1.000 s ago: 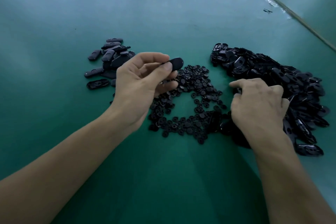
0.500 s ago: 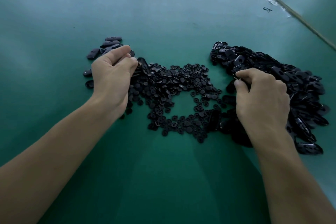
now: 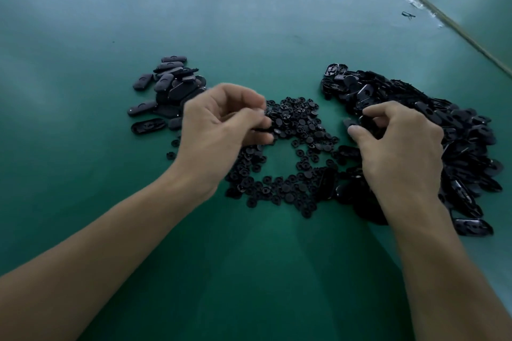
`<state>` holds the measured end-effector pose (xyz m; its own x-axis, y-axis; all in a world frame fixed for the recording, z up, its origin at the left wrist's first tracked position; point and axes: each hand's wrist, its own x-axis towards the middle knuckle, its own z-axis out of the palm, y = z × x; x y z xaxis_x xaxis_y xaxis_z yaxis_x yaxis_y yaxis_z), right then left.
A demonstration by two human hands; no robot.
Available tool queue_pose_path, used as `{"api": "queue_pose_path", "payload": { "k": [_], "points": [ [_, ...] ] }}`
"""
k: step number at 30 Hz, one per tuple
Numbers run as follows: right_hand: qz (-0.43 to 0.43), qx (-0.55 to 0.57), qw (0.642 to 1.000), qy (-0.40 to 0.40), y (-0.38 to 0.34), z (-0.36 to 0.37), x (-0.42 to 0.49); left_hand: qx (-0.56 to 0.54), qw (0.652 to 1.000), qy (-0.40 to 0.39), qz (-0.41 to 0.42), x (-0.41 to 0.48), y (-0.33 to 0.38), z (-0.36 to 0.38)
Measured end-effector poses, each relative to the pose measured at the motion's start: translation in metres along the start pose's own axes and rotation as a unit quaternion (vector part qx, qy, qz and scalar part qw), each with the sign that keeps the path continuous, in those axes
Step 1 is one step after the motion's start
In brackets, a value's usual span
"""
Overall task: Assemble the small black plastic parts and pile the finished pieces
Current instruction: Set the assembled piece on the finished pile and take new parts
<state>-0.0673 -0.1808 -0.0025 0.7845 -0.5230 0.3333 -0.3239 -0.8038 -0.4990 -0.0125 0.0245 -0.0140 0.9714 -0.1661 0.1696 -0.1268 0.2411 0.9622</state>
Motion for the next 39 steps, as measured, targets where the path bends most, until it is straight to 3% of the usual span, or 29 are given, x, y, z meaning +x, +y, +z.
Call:
{"api": "queue_pose_path", "payload": {
  "k": [3, 6, 11, 14, 18, 25, 34, 36, 39],
  "points": [
    [-0.010, 0.018, 1.000, -0.006, 0.003, 0.001, 0.002, 0.012, 0.999, -0.039, -0.009, -0.006, -0.004, 0.003],
    [-0.044, 0.114, 0.991, -0.045, -0.004, 0.005, 0.000, 0.036, 0.998, -0.042, -0.008, -0.008, -0.009, 0.003],
    [-0.093, 0.345, 0.927, -0.112, -0.026, 0.019, -0.014, 0.052, 0.998, -0.042, -0.003, -0.009, -0.013, 0.002],
    [-0.125, 0.405, 0.892, -0.155, -0.032, 0.019, -0.018, 0.067, 0.995, -0.071, 0.007, -0.010, -0.012, 0.001],
    [-0.138, 0.405, 0.885, -0.187, -0.032, 0.021, -0.019, 0.072, 0.994, -0.083, 0.015, -0.010, -0.012, 0.001],
    [-0.116, 0.349, 0.913, -0.177, -0.032, 0.022, -0.021, 0.006, 0.999, -0.033, -0.002, -0.008, -0.011, 0.002],
    [-0.063, 0.422, 0.893, -0.143, -0.032, 0.019, -0.017, 0.032, 0.997, -0.066, -0.003, -0.009, -0.012, 0.001],
    [-0.066, 0.397, 0.907, -0.121, -0.032, 0.019, -0.017, 0.026, 0.998, -0.061, -0.001, -0.009, -0.011, 0.001],
    [-0.125, 0.225, 0.963, -0.081, -0.029, 0.021, -0.020, 0.008, 0.999, -0.042, -0.004, -0.009, -0.012, 0.001]
  ]
}}
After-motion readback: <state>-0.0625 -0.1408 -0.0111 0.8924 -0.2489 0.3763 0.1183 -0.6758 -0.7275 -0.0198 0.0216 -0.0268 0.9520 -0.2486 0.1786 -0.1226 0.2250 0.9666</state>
